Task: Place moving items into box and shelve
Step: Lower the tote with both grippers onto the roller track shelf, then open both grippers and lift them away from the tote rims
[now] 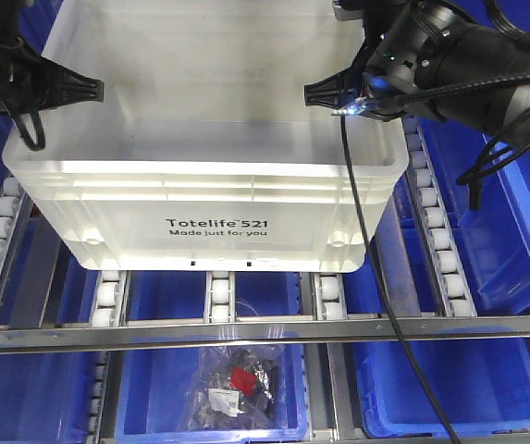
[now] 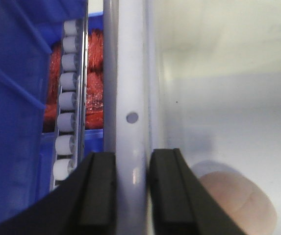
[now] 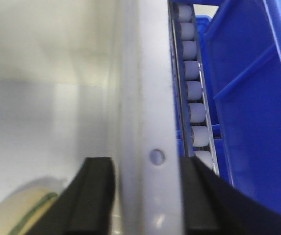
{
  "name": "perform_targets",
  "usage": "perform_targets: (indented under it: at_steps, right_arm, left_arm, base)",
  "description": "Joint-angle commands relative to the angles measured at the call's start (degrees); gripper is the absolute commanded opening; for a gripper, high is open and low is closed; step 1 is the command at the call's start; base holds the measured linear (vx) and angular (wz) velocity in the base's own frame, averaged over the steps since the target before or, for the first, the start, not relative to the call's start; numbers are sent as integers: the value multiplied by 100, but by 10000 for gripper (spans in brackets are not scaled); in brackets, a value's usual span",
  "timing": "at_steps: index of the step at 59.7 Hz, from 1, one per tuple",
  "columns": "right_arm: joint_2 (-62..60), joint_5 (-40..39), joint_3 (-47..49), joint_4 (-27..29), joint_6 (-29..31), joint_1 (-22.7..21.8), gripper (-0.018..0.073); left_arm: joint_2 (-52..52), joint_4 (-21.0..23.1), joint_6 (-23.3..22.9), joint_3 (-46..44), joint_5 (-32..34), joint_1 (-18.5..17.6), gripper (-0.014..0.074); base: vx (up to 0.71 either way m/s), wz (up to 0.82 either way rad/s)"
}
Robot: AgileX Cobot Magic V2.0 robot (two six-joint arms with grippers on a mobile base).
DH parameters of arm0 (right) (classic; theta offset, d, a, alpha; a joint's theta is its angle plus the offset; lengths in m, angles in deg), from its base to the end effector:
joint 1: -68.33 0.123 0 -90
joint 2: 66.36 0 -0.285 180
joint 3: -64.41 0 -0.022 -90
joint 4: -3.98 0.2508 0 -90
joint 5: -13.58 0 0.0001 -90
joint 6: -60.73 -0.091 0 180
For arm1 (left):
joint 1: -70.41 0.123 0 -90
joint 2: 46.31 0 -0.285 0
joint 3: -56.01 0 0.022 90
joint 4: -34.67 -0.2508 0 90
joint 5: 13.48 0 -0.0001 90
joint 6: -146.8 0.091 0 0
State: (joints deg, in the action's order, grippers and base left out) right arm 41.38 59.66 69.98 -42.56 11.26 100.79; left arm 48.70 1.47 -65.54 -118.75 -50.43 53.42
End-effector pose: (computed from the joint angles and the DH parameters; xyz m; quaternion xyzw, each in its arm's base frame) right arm 0.3536 0.1685 0.3057 -0.0530 0.9014 -0.0985 0.4183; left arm 0.3329 -0.0704 0.3259 0.0294 0.9043 0.0751 0.4193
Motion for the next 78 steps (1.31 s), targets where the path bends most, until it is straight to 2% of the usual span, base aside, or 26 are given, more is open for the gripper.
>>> perform_targets:
  at_steps: [1, 5, 11, 17, 25, 31, 34, 45, 49, 55, 62, 71, 78]
  right_arm:
    - [-301, -658, 209, -376, 96, 83, 517]
    - [-400, -619, 209, -366, 96, 83, 600]
    - [-651, -594, 209, -140, 157, 83, 661]
    - [-946, -599, 209, 407, 655, 83, 669]
    - [-1315, -433, 209, 1350, 1740, 87, 651]
    - [-1618, -417, -58, 1760, 2281, 87, 629]
    - [-1842, -580, -358, 1837, 2421, 87, 617]
    - [-2985, -823, -1492, 1827, 2854, 439, 571]
    - [-3358, -800, -1812, 1827, 3016, 609, 570]
    - [-3876, -654, -2270, 1831, 3118, 788, 570]
    - [-4605, -410, -2936, 2106, 3118, 822, 570]
    - [-5366, -381, -3629, 2410, 3133, 822, 570]
    - [-5919, -306, -4087, 2420, 3223, 822, 569]
  left_arm:
    - [-184, 83, 72, -180, 606, -103, 426]
    - [-257, 76, 72, -185, 591, -103, 513]
    - [-486, 151, 72, -185, 434, -103, 615]
    - [-772, 258, 204, -185, 169, -103, 645]
    - [-1338, 652, 771, -185, -336, -107, 632]
    - [-1789, 1276, 1516, -136, -980, -107, 606]
    - [-2038, 1567, 1900, -5, -1089, -107, 591]
    - [-3262, 2867, 3234, 1047, -785, -107, 546]
    - [-3749, 3320, 3617, 1444, -736, -107, 535]
    - [-4431, 3776, 4028, 1885, -834, -107, 528]
    - [-5297, 4247, 4274, 2321, -1049, -107, 521]
    - [-5975, 4253, 4205, 2631, -1157, -107, 521]
    - [-6286, 4247, 4205, 2772, -1304, -107, 521]
  base:
    - [0, 0]
    - [0, 0]
    - [0, 0]
    - [0, 0]
    - [0, 0]
    - [0, 0]
    - [0, 0]
    - [0, 0]
    - [0, 0]
    - [0, 0]
    - [0, 0]
    - [0, 0]
    - [0, 0]
